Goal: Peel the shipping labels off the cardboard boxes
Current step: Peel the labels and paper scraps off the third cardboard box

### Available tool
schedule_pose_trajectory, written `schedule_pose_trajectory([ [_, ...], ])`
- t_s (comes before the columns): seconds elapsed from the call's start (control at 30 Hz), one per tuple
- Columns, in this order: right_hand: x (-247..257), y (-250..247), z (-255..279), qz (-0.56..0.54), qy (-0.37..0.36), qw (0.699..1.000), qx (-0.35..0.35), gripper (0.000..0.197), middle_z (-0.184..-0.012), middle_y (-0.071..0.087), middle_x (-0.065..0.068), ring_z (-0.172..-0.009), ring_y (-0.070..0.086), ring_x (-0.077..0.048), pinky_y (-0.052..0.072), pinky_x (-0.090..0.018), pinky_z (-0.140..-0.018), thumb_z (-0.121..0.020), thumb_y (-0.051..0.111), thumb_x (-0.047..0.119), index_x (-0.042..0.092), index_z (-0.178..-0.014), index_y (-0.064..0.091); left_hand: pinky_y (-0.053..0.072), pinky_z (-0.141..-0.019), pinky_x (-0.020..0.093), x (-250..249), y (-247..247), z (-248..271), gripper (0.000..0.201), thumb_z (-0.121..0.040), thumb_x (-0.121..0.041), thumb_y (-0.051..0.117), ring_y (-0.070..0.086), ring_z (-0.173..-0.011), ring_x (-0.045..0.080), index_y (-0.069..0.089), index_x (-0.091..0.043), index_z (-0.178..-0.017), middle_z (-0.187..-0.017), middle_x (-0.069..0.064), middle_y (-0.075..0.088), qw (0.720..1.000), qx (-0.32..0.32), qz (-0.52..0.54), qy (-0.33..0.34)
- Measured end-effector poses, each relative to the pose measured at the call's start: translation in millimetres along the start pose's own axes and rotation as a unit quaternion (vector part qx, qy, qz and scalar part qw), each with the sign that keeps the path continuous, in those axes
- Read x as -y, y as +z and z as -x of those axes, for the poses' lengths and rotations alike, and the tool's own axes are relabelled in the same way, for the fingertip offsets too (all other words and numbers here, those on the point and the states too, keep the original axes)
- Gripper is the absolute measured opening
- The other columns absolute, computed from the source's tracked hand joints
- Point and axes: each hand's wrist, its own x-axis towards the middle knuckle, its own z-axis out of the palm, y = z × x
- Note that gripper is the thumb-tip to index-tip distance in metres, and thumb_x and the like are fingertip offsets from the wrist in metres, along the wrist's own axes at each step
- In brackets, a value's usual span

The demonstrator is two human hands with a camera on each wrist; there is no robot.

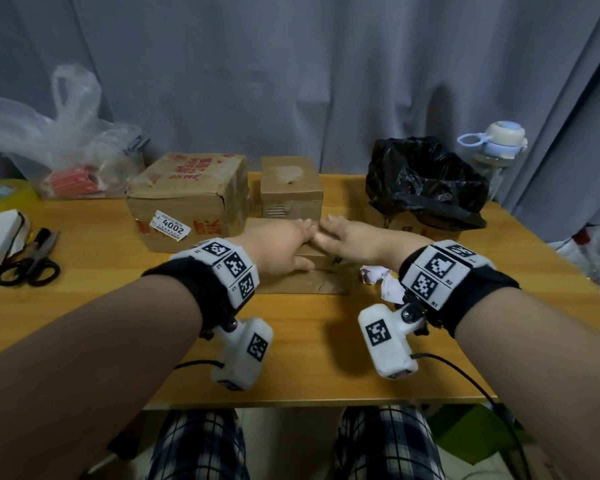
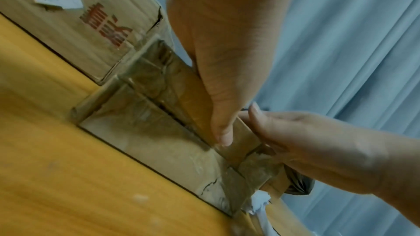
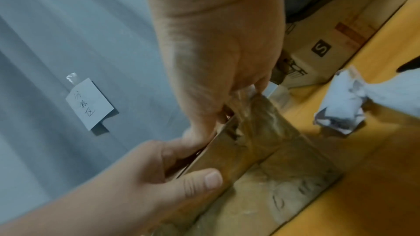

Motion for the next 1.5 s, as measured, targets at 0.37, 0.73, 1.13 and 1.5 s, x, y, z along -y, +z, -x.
schedule_pose_trajectory([
  [0.37,-0.9,5.5,8.3,0.15,-0.006,0.981,-0.122,0.056,-0.129,0.055,-0.008,-0.113,0.056,-0.03,0.049,-0.039,-0.094,-0.081,0.068,0.032,0.021,-0.132,0.048,0.027,-0.114,0.031,-6.3,4.5,7.4,0.064,-0.091,-0.043,0.052,0.033,-0.139,0.019,0.034,-0.014,-0.145,-0.152,0.004,0.035,0.998,-0.064,0.011,-0.001],
  [0.73,-12.4,-19.2,2.5,-0.015,0.042,0.989,-0.141,0.067,-0.114,0.057,-0.008,-0.108,0.054,-0.024,0.047,-0.034,-0.087,-0.076,0.05,0.072,0.011,-0.102,0.06,0.039,-0.1,0.033,46.6,-9.0,7.9,0.075,-0.087,-0.052,0.055,0.046,-0.127,0.029,0.03,-0.012,-0.145,-0.142,0.013,0.045,0.949,-0.055,0.234,-0.203],
  [1.13,17.2,-20.0,-29.8,-0.04,0.17,0.981,-0.088,0.069,-0.131,0.054,-0.006,-0.128,0.037,-0.031,0.024,-0.045,-0.111,-0.08,0.051,0.068,0.018,-0.127,0.056,0.054,-0.069,0.032,60.6,-0.1,-0.8,0.057,-0.085,-0.034,0.066,0.058,-0.072,0.018,0.038,-0.016,-0.132,-0.097,0.009,0.053,0.851,-0.024,0.478,-0.216],
  [1.5,-17.5,-10.3,-20.8,-0.233,0.13,0.956,-0.124,0.071,-0.136,0.049,-0.005,-0.124,0.049,-0.024,0.042,-0.031,-0.1,-0.082,0.062,0.052,0.014,-0.139,0.042,0.04,-0.086,0.03,46.0,-8.6,-4.2,0.079,-0.084,-0.063,0.051,0.05,-0.12,0.028,0.03,-0.011,-0.139,-0.137,0.011,0.048,0.911,-0.016,0.327,-0.25],
])
